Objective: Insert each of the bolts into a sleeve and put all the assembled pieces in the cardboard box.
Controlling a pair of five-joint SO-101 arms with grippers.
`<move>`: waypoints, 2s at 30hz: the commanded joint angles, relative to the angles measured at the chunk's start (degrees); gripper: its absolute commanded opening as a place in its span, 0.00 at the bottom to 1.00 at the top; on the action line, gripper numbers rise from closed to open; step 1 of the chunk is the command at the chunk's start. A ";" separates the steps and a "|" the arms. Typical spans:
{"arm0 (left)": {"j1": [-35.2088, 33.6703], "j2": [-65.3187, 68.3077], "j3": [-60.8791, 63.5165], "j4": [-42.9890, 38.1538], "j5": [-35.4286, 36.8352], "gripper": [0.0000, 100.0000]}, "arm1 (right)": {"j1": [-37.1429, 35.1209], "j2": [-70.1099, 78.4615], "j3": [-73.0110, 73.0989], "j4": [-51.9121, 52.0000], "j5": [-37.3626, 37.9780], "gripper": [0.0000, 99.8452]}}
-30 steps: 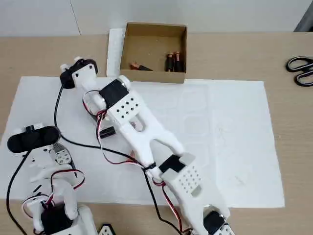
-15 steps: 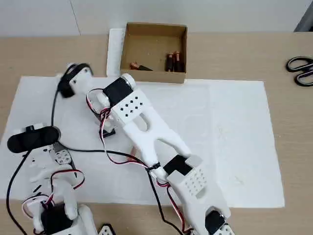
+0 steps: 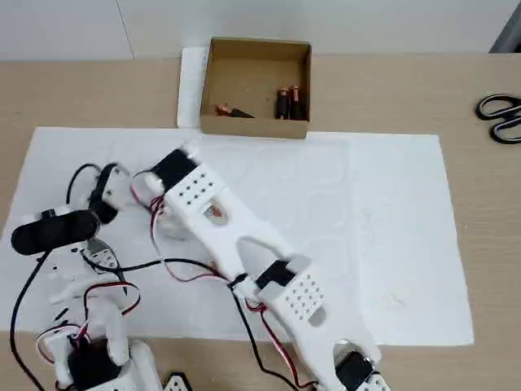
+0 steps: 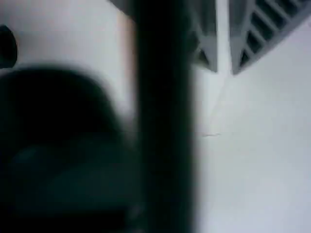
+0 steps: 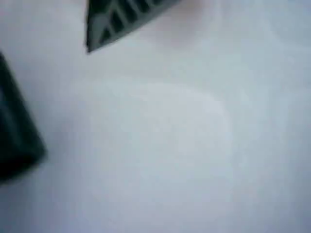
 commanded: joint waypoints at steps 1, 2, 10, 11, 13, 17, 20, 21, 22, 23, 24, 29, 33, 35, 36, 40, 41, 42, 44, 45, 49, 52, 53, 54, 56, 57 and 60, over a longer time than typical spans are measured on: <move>-0.18 -0.62 -2.42 -0.09 -0.26 0.01 | -1.27 0.84 -0.44 -1.71 0.53 0.17; -0.18 -0.62 -2.42 -0.09 -0.26 0.01 | -1.27 1.45 -0.44 -1.98 0.53 0.17; -0.18 -0.62 -2.42 -0.09 -0.26 0.01 | -0.92 7.25 -0.53 -4.79 0.26 0.16; -0.18 -0.62 -2.42 -0.09 -0.26 0.01 | -0.92 7.87 -0.53 -5.58 0.18 0.16; -0.18 -0.62 -2.42 -0.09 -0.26 0.01 | -0.92 9.10 -0.53 -7.08 0.09 0.16; -0.18 -0.62 -2.42 -0.09 -0.26 0.01 | -1.01 12.09 -0.53 -8.40 0.09 0.16; -0.18 -0.62 -2.42 -0.09 -0.26 0.01 | -0.92 13.05 -0.62 -7.87 0.18 0.16; -0.18 -0.62 -2.42 -0.09 -0.26 0.01 | -0.92 13.14 -0.62 -7.69 0.18 0.16; -0.18 -0.62 -2.42 -0.09 -0.26 0.01 | -0.92 13.14 -0.62 -7.52 0.18 0.16; -0.18 -0.62 -2.42 -0.09 -0.26 0.01 | -0.92 13.14 -0.62 -7.25 0.18 0.16; -0.18 -0.62 -2.42 -0.09 -0.26 0.01 | -0.92 13.14 -0.62 -6.64 0.26 0.16; -0.18 -0.62 -2.42 -0.09 -0.26 0.01 | 0.84 13.49 -0.62 -2.33 0.35 0.16; -0.18 -0.62 -2.42 -0.09 -0.26 0.01 | 3.12 13.58 -0.62 -1.36 0.18 0.16; -0.18 -0.62 -2.42 -0.09 -0.26 0.01 | 3.56 13.49 -0.62 -1.27 0.18 0.15; -0.18 -0.62 -2.42 -0.09 -0.26 0.01 | 3.56 13.49 -0.62 -1.27 0.18 0.12; -0.18 -0.62 -2.42 -0.09 -0.26 0.01 | 3.03 13.49 -0.62 -1.80 -1.14 0.00; -0.18 -0.62 -2.42 -0.09 -0.26 0.01 | 2.86 13.49 -0.62 -1.89 -2.37 0.01; -0.18 -0.62 -2.42 -0.09 -0.26 0.01 | 2.86 13.49 -0.62 -1.89 -3.43 0.02; -0.18 -0.62 -2.42 -0.09 -0.26 0.01 | 2.77 13.23 -0.62 -1.89 -4.40 0.01; -0.18 -0.62 -2.42 -0.09 -0.26 0.01 | 2.77 13.14 -0.62 -1.80 -4.31 0.00; -0.18 -0.62 -2.42 -0.09 -0.18 0.01 | 3.47 11.21 -0.62 -0.84 -4.31 0.00; -0.18 -0.62 -2.59 0.09 -0.18 0.01 | 3.82 5.23 -0.62 -0.48 -4.31 0.00; -0.18 -0.62 -2.59 0.09 -0.18 0.01 | 3.91 2.95 -0.62 -0.48 -4.31 0.00; -0.18 -0.53 -2.68 0.18 -0.18 0.01 | 3.91 0.75 -0.62 -0.40 -4.31 0.00; -0.18 -0.53 -2.68 0.18 -0.18 0.01 | 4.00 -3.38 -0.62 -0.13 -5.71 0.00; -0.18 -0.53 -2.68 0.18 -0.18 0.01 | 4.18 -5.41 -0.62 -0.13 -7.30 0.00; -0.18 -0.53 -3.38 0.26 -0.18 0.01 | 5.93 -10.77 -0.35 0.31 -12.22 0.00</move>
